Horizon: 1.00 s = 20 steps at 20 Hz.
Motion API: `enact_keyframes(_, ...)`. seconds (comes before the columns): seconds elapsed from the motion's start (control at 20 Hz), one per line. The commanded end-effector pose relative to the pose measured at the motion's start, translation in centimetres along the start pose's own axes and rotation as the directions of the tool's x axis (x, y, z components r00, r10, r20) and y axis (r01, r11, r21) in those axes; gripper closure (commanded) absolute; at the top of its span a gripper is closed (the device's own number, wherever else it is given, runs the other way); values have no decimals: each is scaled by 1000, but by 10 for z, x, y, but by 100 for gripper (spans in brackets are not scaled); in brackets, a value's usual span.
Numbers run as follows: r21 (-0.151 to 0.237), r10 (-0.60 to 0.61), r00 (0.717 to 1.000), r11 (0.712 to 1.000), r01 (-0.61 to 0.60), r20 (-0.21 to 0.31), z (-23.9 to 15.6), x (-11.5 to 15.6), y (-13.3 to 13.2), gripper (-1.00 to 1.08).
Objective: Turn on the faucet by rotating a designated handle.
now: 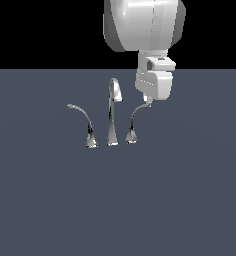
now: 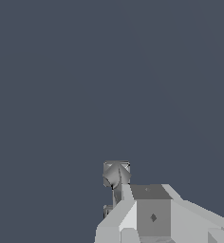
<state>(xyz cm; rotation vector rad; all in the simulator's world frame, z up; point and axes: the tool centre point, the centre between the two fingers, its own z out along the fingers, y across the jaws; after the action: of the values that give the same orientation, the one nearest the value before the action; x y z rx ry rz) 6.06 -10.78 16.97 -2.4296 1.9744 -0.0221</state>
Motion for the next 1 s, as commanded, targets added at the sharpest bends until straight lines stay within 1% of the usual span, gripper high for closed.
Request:
enact_keyframes(0.0, -14, 2, 1000, 1000, -2, 4, 0, -3, 13, 108)
enact_keyframes(0.25, -17, 5, 1000, 1000, -5, 4, -1, -6, 29, 108)
enact_keyframes(0.35, -11, 10, 1000, 1000, -10, 1, 0, -1, 25, 108)
enact_keyframes(0.95, -17, 7, 1000, 1000, -7, 4, -1, -46, 46, 108)
